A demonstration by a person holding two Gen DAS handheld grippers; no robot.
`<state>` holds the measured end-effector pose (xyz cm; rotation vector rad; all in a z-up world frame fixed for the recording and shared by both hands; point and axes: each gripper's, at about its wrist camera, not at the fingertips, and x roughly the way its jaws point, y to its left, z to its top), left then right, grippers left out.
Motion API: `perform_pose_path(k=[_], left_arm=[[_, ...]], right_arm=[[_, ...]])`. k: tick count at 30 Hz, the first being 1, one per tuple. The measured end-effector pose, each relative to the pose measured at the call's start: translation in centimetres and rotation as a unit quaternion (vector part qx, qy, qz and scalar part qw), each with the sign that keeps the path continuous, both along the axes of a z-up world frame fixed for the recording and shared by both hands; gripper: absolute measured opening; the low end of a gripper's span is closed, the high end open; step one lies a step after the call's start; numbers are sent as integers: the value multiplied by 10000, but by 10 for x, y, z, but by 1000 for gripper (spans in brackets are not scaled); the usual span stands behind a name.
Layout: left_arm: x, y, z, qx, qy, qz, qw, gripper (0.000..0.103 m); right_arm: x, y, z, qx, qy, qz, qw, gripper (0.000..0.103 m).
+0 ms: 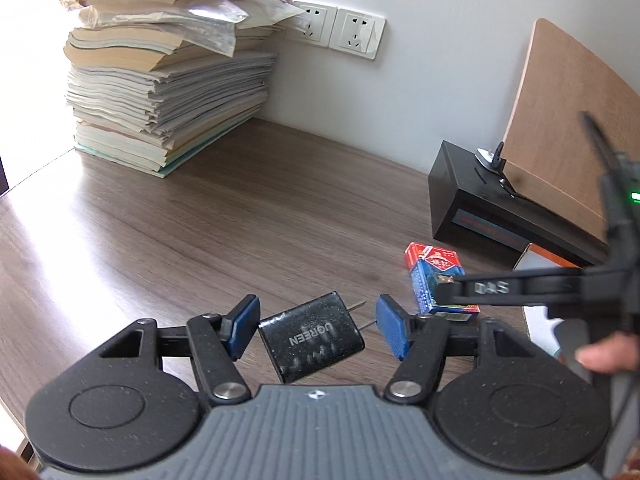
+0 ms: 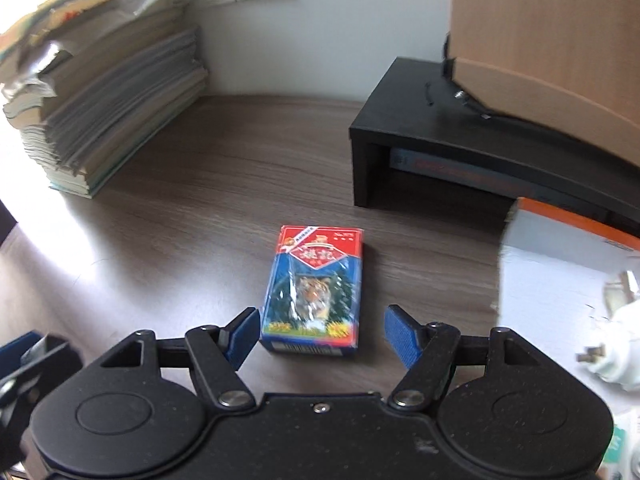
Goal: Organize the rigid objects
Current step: 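Grasp the red tiger-print card box with the right tool, then carry the black charger in the left tool and card box in the right tool over the tray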
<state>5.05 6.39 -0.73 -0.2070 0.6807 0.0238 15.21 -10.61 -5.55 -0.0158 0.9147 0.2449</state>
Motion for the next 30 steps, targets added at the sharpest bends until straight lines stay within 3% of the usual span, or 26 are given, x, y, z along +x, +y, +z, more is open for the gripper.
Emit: perform_pose_path(k=[4, 5, 6, 12, 22, 30], left_arm=[[7, 6, 0, 39, 60, -20, 10000, 65], [10, 7, 0, 49, 66, -22, 10000, 65], [12, 8, 0, 68, 73, -25, 9999, 65], [17, 16, 2, 27, 92, -20, 10000, 65], [20, -4, 11, 58, 21, -233, 9997, 65], [10, -43, 28, 43, -184, -577, 9982, 65]], right_arm=[[20, 23, -15, -302, 122, -5, 9995, 82], [22, 25, -18, -352, 112, -68, 9993, 77], [23, 25, -18, -365, 27, -157, 9992, 71], [14, 22, -15, -243, -14, -214, 9995, 71], [-41, -3, 30, 13, -434, -119, 9990, 71], [-83, -42, 56, 51, -649, -413, 9970, 71]])
